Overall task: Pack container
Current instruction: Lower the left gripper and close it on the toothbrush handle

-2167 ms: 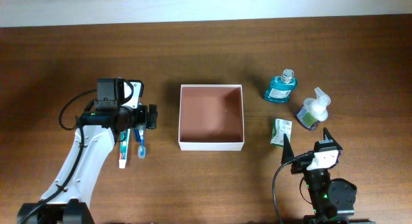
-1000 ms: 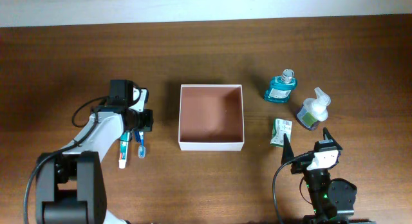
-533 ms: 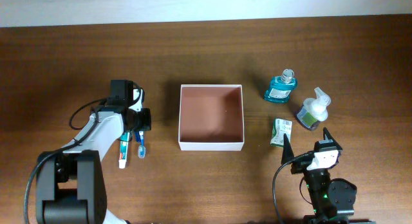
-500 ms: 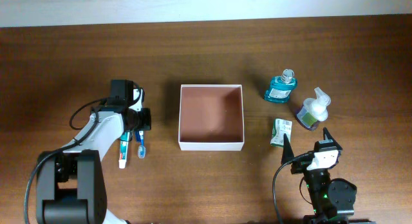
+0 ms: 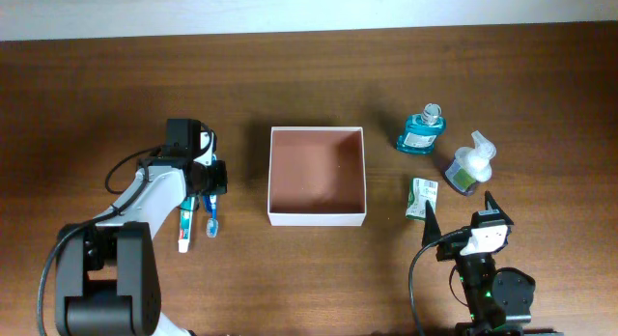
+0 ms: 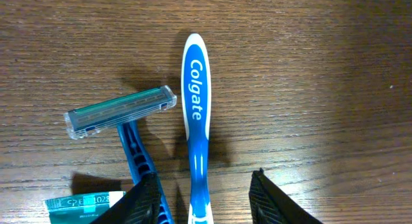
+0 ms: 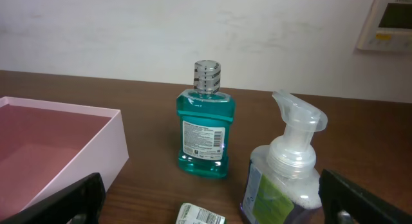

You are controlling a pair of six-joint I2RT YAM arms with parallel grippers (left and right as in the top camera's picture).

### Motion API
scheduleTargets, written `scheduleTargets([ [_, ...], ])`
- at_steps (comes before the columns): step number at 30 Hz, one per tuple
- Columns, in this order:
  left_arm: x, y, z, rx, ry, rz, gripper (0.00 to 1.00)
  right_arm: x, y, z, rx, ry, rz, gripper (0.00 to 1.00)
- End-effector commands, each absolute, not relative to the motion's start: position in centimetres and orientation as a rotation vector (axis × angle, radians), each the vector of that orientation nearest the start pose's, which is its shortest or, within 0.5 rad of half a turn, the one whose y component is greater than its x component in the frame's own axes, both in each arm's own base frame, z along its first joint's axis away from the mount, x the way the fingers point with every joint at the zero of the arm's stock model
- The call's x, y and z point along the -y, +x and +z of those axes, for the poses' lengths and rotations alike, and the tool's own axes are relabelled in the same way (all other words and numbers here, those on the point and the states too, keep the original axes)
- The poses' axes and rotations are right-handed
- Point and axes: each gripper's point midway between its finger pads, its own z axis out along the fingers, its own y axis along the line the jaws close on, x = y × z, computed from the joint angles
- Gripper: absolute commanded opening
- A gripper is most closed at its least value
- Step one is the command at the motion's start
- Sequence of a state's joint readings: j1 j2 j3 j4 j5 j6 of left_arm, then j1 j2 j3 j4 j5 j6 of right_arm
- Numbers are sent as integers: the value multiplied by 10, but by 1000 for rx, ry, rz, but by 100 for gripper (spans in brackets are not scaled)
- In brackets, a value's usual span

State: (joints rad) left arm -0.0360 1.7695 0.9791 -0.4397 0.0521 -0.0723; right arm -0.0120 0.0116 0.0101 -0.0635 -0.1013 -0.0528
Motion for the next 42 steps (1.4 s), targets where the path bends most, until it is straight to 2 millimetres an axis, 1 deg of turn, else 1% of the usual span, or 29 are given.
scheduleTargets([
  [1,25,368,-2,-2829,-50,-137,44,-15,246,159,-1634,-107,38,99],
  [6,25,373,0,-2811,-43,-140,44,-15,246,159,-1634,-107,38,99],
  [15,26,373,0,-2811,-11,-135,43,-15,246,159,-1634,-107,38,99],
  [18,26,372,-1,-2815,-11,-136,27,-15,246,159,-1634,-107,38,99],
  [19,26,372,-2,-2816,-11,-136,25,-15,246,159,-1634,-107,38,99],
  [21,26,371,-2,-2821,-12,-135,23,-15,246,159,-1634,-107,38,99],
  [26,26,370,-3,-2823,-12,-135,23,-15,246,159,-1634,-107,38,99],
  [29,26,370,-3,-2823,-12,-135,18,-15,246,159,-1634,-107,38,99],
  [31,25,370,-3,-2825,-12,-135,18,-15,246,159,-1634,-107,38,99],
  [33,25,367,-3,-2836,-13,-135,18,-15,246,159,-1634,-107,38,99],
  [39,25,350,-8,-2910,-18,-134,19,-15,246,159,-1634,-107,38,99],
  [42,25,345,-9,-2929,-19,-133,19,-15,246,159,-1634,-107,38,99],
])
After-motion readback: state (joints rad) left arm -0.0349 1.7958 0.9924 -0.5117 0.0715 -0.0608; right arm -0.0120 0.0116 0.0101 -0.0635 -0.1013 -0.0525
